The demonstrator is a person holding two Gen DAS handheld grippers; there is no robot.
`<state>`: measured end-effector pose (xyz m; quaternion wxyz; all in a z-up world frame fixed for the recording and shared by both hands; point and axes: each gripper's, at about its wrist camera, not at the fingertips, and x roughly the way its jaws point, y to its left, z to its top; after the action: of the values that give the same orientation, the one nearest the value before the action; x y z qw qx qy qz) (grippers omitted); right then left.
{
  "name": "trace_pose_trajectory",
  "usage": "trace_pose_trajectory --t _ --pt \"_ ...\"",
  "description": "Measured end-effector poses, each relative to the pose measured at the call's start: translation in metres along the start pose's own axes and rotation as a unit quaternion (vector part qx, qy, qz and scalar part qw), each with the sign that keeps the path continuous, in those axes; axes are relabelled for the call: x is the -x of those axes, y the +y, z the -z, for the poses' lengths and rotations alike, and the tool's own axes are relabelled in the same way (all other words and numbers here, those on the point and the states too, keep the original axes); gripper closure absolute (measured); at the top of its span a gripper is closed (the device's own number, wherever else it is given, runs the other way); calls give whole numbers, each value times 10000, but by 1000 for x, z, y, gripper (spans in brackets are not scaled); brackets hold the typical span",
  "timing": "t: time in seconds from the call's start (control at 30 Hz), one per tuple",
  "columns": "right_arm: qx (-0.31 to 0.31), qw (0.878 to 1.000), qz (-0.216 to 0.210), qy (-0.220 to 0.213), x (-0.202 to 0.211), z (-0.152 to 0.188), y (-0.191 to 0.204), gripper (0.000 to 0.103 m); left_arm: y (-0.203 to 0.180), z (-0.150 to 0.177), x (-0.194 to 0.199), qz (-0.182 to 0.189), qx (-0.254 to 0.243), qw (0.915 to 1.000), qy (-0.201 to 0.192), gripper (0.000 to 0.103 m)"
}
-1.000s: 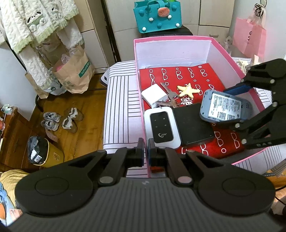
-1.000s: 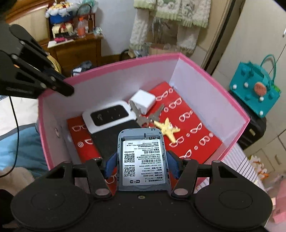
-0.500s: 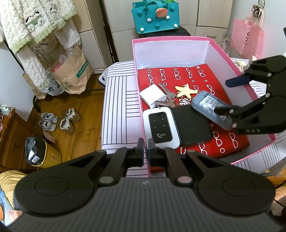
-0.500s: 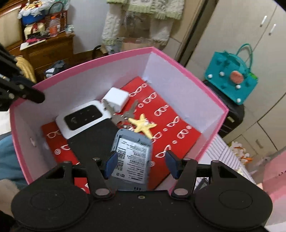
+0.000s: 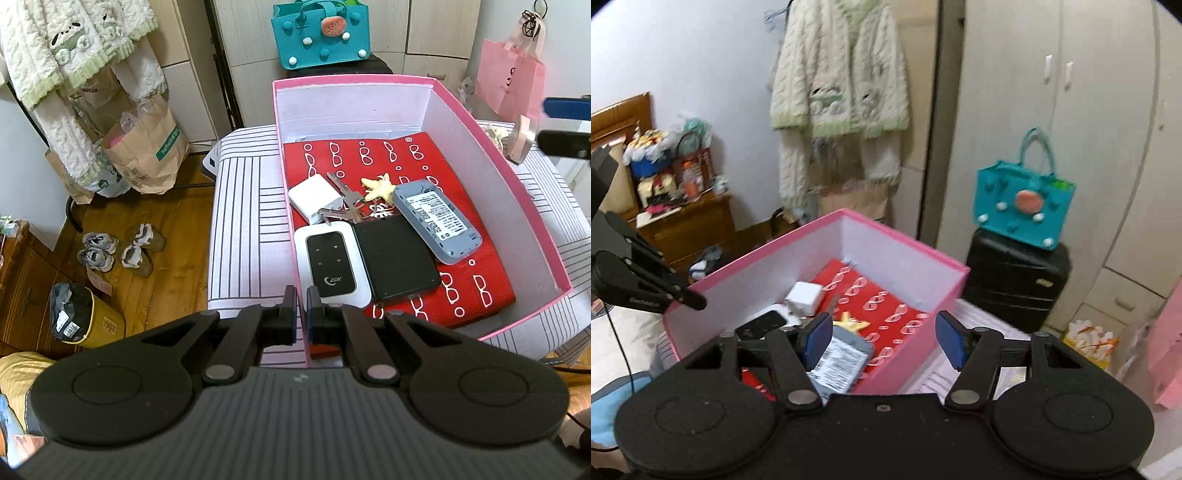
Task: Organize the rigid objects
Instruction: 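Carry the grey router into the pink box and release it with the right gripper, then move the right gripper to the pink round speaker and grasp it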
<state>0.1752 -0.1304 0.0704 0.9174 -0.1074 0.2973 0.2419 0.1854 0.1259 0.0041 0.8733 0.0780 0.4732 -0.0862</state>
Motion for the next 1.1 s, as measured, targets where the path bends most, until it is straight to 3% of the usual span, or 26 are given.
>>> trace_pose_trajectory --t 0.17,0.43,0.7,0.9,1.1 --pt "-262 9995 107 -163 14 21 -23 35 -1 0 1 -3 -46 10000 2 99" --pt "-957 9929 643 -287 25 73 -78 35 6 -2 0 140 64 9999 15 99" --pt "-1150 9865 1129 -298 19 99 -115 32 9 -2 -2 170 152 9997 8 99" --pt "-904 9873 1300 -118 -11 104 -128 31 7 -2 -5 140 187 9997 23 98" --pt "-119 9889 1463 248 -51 107 -148 25 5 -4 -11 121 158 9997 117 98"
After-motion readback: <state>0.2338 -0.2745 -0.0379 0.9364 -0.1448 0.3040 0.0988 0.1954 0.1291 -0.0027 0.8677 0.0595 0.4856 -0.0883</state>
